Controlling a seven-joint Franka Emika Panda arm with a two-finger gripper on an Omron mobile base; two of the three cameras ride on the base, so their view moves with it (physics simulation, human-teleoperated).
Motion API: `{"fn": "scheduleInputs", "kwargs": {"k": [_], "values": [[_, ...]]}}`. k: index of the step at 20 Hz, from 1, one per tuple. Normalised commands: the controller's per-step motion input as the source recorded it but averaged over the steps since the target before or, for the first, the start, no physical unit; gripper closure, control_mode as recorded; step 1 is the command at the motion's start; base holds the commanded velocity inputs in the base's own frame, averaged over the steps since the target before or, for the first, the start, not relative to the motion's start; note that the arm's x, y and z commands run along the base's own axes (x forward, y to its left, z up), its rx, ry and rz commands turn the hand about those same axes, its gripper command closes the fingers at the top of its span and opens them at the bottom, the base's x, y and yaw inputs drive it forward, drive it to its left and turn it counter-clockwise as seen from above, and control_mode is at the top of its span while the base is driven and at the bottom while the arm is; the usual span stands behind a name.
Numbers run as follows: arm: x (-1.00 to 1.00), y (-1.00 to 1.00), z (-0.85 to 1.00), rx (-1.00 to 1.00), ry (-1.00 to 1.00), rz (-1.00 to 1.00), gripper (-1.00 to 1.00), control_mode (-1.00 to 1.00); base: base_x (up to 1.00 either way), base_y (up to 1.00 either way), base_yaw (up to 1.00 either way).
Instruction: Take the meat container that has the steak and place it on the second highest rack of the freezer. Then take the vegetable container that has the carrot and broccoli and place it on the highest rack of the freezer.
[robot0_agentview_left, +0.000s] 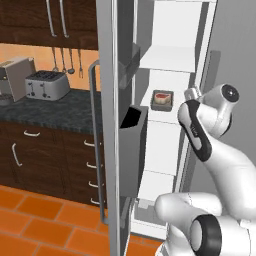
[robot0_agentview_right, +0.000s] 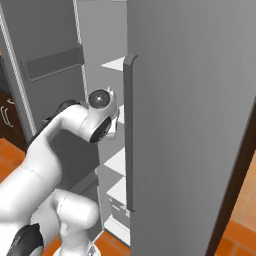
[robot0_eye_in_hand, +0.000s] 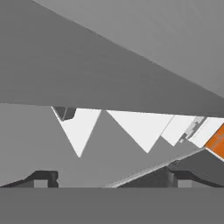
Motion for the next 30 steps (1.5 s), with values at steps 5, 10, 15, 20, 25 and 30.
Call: {"fn": "scheduleInputs", "kwargs": {"k": [5,10,15,20,25,30], "values": [[-1.00,0.01,0.24,-0.13,0.00,0.04,-1.00,-1.00,0.00,0.00,0.00],[0.00,0.00,0.00,0.00,0.00,0.00,-1.00,1.00,-1.00,0.25,0.02],[0.00,0.00,0.00,0.00,0.00,0.00,-1.00,1.00,-0.98,0.87,0.16],[0.00,0.00,0.00,0.00,0.00,0.00,-1.00,1.00,-0.60,0.49,0.32],[0.00,0.00,0.00,0.00,0.00,0.00,-1.00,1.00,-0.28,-0.95,0.04],[0.00,0.00,0.00,0.00,0.00,0.00,-1.00,1.00,-0.44,-0.61,0.11]]}}
